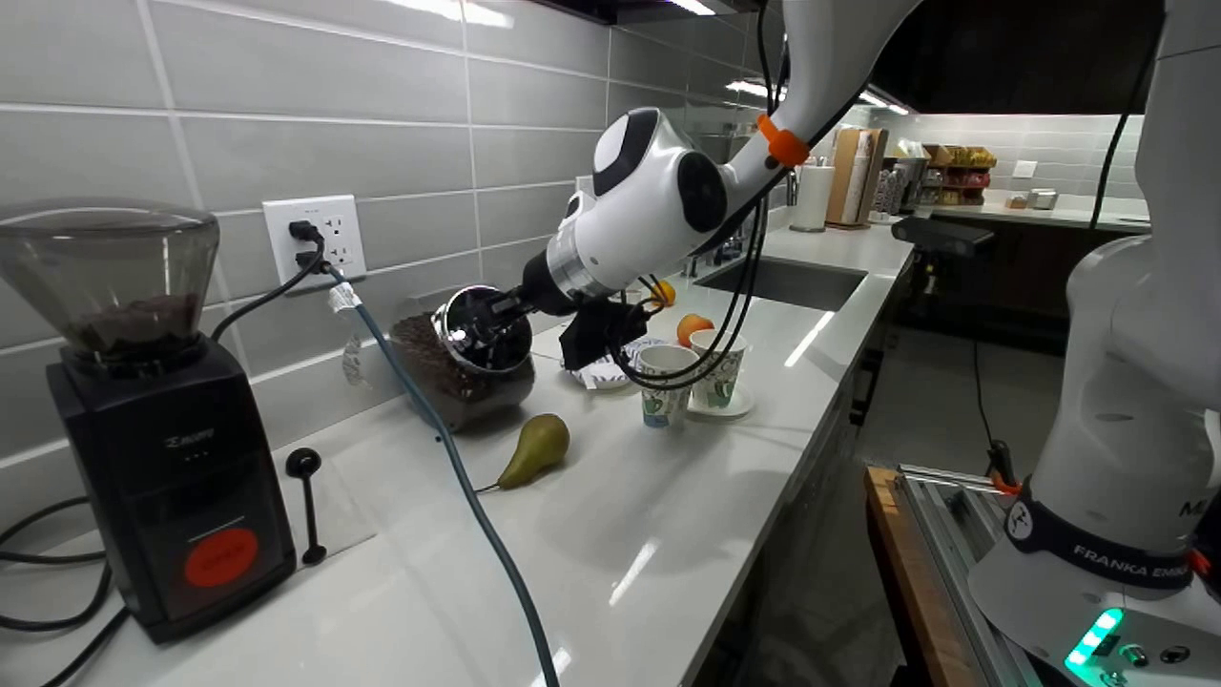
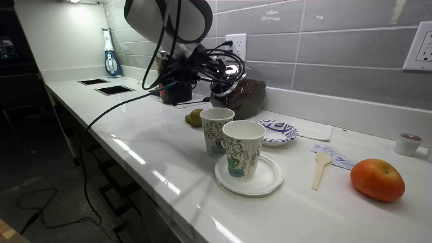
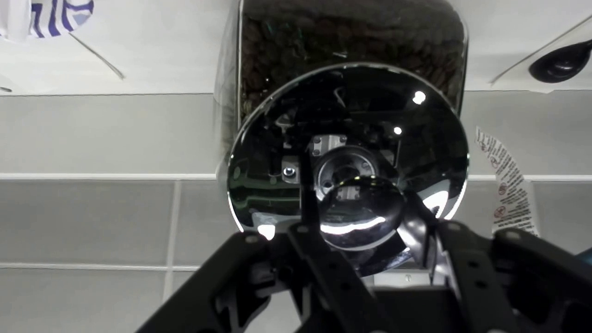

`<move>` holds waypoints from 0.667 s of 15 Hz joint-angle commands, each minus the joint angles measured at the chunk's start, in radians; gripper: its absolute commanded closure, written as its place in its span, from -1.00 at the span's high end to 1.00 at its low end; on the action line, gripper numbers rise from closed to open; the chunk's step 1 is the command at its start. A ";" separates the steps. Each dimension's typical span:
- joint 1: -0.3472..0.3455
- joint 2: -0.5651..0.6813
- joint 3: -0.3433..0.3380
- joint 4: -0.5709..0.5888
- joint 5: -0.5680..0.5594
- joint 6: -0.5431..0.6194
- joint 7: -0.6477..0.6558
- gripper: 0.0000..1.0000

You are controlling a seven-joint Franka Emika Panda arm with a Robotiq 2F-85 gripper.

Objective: Pick up the lid from the counter and put it on the jar

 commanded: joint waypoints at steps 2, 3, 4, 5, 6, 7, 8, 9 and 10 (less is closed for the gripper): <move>-0.012 0.017 0.003 0.023 -0.039 0.016 0.041 0.52; -0.012 0.014 0.000 0.020 -0.026 0.022 0.028 0.62; -0.013 0.009 -0.002 0.018 -0.014 0.027 0.017 0.78; -0.013 0.000 -0.007 0.015 0.010 0.039 -0.001 0.90; -0.013 -0.007 -0.012 0.013 0.040 0.054 -0.024 1.00; -0.012 -0.018 -0.019 0.010 0.077 0.078 -0.049 1.00; -0.009 -0.028 -0.029 0.004 0.122 0.099 -0.087 1.00; -0.005 -0.044 -0.040 -0.006 0.186 0.126 -0.141 1.00; -0.003 -0.056 -0.049 -0.013 0.252 0.152 -0.196 1.00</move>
